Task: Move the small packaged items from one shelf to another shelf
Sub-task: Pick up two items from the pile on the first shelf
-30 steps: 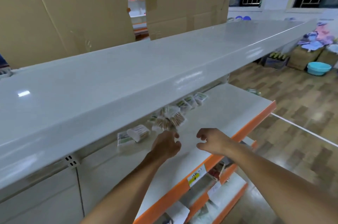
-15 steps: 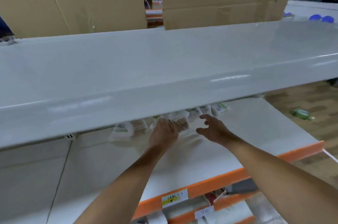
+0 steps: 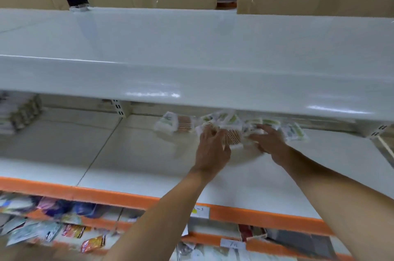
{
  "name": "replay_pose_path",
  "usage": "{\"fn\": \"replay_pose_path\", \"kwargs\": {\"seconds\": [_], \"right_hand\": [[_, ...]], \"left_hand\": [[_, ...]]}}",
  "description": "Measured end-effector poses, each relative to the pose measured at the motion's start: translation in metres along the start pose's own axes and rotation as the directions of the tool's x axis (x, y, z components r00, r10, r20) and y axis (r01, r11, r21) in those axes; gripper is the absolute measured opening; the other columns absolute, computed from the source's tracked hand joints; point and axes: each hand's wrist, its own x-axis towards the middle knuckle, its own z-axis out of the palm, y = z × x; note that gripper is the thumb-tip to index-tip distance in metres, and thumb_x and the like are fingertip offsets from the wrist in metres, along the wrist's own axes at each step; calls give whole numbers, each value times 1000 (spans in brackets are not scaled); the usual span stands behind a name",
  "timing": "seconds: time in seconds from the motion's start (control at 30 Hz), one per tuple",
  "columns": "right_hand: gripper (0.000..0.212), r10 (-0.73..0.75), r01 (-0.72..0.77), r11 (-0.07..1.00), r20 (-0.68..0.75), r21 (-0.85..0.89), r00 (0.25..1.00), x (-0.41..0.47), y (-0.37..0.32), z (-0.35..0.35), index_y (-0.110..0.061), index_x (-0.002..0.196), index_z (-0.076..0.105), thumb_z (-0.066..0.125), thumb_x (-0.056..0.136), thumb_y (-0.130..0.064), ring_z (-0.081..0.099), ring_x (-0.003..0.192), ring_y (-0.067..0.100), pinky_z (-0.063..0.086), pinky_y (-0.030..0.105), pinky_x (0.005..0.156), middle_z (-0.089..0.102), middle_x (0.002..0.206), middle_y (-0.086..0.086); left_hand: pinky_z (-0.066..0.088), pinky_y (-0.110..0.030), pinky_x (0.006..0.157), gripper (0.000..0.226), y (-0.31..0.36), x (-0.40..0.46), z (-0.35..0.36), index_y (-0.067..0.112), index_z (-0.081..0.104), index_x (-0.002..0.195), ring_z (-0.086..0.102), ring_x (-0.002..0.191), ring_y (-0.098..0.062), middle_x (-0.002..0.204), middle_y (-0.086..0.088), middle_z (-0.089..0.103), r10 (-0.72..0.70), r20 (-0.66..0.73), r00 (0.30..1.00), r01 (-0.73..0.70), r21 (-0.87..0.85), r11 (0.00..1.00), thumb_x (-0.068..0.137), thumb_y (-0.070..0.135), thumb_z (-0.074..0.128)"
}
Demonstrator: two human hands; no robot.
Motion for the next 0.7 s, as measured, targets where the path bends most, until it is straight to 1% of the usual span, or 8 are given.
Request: {"fn": "replay_pose_path", "kwargs": {"seconds": [0.13,0.23,0.3,0.4,0.47,0.57,0.63,0.7], "right_hand": [[31,-43,50,998,-138,48,990,-3,4,1,-12,110,71,80,80,-13,59,64,20,52,33,64,66,87,10],[22,-88,88,996,-173,-9,981,-14,12,1,-15,96,68,79,81,-28,63,67,22,55,37,67,69,87,10],[25,-90,81,994,-152,-66,984,-24,18,1,-18,91,62,78,82,-35,65,70,24,57,42,73,69,85,9],[34,-53,50,998,-94,-37,994,-40,23,-5,-16,99,56,80,80,-33,63,61,21,55,36,63,68,78,9],[47,-20,20,1000,-58,3,998,-51,26,-10,-17,110,49,82,78,-29,63,63,20,55,32,58,67,84,11],[60,41,-41,999,1,18,999,-65,30,-20,-22,121,40,81,78,-22,64,67,19,55,29,59,66,90,12],[39,65,-64,997,35,-31,997,-72,33,-24,-13,111,57,80,80,-19,64,61,18,54,29,59,68,81,10],[23,77,-74,994,35,-87,996,-78,38,-28,-8,97,71,78,79,-20,64,57,17,52,30,58,69,74,6]], "left_hand": [[31,-31,108,47,5,1,6,14,53,128,36,130,-29,132,-11,46,8,-40,999,-7,7,1000,83,20,64],[28,-35,111,53,13,1,14,8,48,124,34,130,-31,133,-13,42,-47,-18,999,47,-31,998,83,32,69],[28,-39,112,63,19,3,20,6,44,123,35,128,-33,132,-15,40,-126,-5,992,125,-70,990,80,42,73],[27,-43,114,92,29,9,26,1,34,133,32,132,-35,138,-17,36,-266,5,964,266,-76,961,75,60,72],[30,-44,114,109,33,14,26,-1,23,142,29,136,-36,144,-18,30,-344,40,938,346,-89,934,72,67,71],[32,-44,111,120,32,18,26,-2,9,149,27,138,-37,150,-18,22,-421,88,903,428,-87,900,72,63,73],[31,-43,112,118,28,18,27,-4,3,152,29,138,-38,153,-20,21,-447,92,890,455,-91,886,75,51,75],[36,-44,111,105,24,17,26,1,13,152,38,133,-38,148,-19,33,-457,97,884,467,-212,858,77,41,74]]}}
